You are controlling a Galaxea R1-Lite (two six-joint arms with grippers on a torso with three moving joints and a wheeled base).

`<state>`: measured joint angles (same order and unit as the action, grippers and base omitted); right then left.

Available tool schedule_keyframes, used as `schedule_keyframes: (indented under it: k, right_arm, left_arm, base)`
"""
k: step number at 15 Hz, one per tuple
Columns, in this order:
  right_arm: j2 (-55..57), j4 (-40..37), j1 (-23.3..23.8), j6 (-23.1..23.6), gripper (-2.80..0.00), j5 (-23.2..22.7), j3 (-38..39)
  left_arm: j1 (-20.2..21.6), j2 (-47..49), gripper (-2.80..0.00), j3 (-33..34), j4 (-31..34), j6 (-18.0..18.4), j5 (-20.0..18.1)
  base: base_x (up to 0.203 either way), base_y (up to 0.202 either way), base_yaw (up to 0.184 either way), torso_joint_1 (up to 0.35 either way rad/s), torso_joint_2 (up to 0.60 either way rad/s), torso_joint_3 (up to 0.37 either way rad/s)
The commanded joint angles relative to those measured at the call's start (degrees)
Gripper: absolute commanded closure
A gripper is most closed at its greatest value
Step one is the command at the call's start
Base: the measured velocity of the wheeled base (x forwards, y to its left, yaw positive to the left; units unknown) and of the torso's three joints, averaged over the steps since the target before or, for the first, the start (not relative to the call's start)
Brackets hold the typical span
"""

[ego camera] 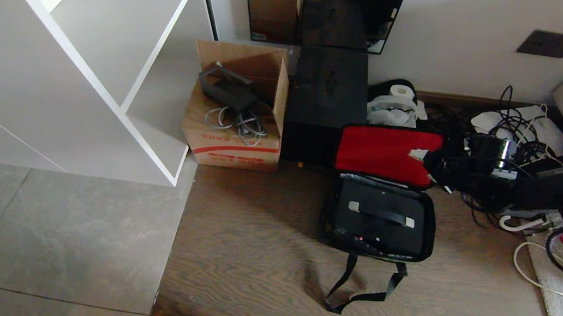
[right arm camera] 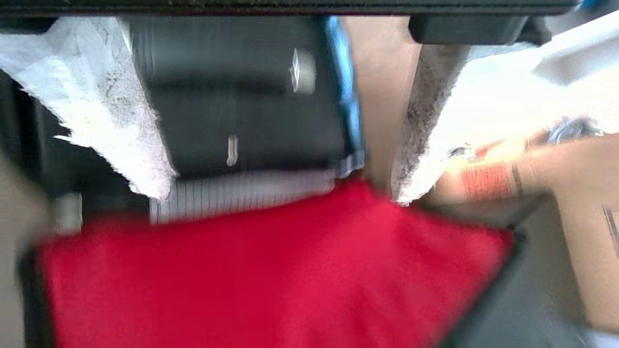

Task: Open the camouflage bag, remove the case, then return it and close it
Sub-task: Open the top of the storage box, then grip the handle

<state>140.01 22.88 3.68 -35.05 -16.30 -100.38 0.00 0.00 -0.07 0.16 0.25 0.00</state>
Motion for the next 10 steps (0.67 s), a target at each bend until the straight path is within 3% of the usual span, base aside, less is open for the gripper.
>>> schedule_keyframes:
  k: [1, 6, 8, 10]
  right_arm:
    - [-6.99, -0.85, -0.08, -2.73, 0.0, -0.78, 5.45]
    - [-27.52, -5.19, 1.1, -5.73, 0.0, -9.48, 26.76]
    - [-37.88, -6.51, 1.8, -2.73, 0.0, -11.06, 38.77]
    - [-49.37, -8.8, 2.15, 3.68, 0.0, -11.5, 48.69]
  left_arm:
    - [0.0, 0.0, 0.0, 0.02, -0.07, 0.02, 0.0]
    - [0.0, 0.0, 0.0, 0.07, -0.05, 0.02, 0.0]
    - [0.0, 0.0, 0.0, -0.01, 0.02, 0.02, 0.0]
    - [0.0, 0.0, 0.0, -0.01, -0.07, 0.02, 0.0]
  base:
    - [0.0, 0.0, 0.0, 0.0, 0.0, 0.0]
    - [0.0, 0.0, 0.0, 0.0, 0.0, 0.0]
    - [0.0, 0.0, 0.0, 0.0, 0.0, 0.0]
    - [0.0, 0.0, 0.0, 0.0, 0.0, 0.0]
